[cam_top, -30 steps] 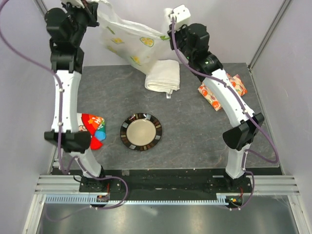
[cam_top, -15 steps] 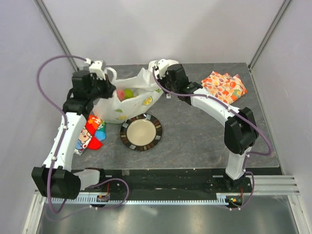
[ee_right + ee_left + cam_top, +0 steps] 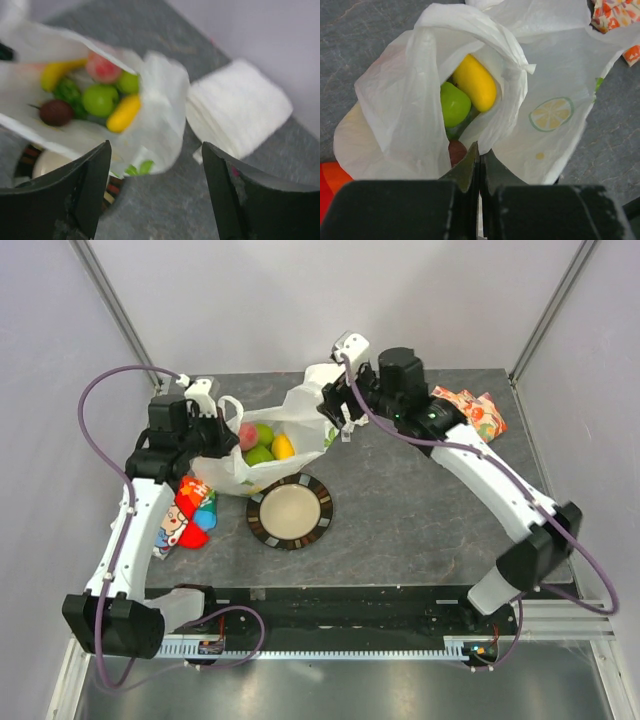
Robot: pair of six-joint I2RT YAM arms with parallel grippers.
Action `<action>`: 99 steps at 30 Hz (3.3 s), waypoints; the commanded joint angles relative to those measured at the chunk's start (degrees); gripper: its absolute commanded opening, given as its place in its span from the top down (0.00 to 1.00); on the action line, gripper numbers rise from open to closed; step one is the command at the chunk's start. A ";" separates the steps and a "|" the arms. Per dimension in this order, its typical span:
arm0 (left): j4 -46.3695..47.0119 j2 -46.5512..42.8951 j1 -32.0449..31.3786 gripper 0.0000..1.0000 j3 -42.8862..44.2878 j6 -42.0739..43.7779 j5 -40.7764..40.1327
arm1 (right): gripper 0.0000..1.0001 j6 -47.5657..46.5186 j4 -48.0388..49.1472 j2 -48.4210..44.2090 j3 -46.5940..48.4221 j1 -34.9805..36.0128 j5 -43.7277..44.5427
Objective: Take the fake fruits out of the plastic bag
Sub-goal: Place the plastic bag at the center of the board, then take out the fake fruit from the plastic bag.
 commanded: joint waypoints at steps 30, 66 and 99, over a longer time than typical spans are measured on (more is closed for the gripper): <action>-5.58 1.43 0.27 0.98 -5.99 8.48 -11.41 | 0.51 -5.65 -1.71 6.78 -14.44 -1.68 22.17; -0.64 -9.47 -1.66 0.15 -0.11 10.45 4.76 | 0.21 -6.62 -5.58 16.18 6.55 8.06 9.77; 8.14 -3.67 -12.10 0.01 -2.11 9.63 11.64 | 0.55 0.68 1.46 37.54 23.87 5.60 14.96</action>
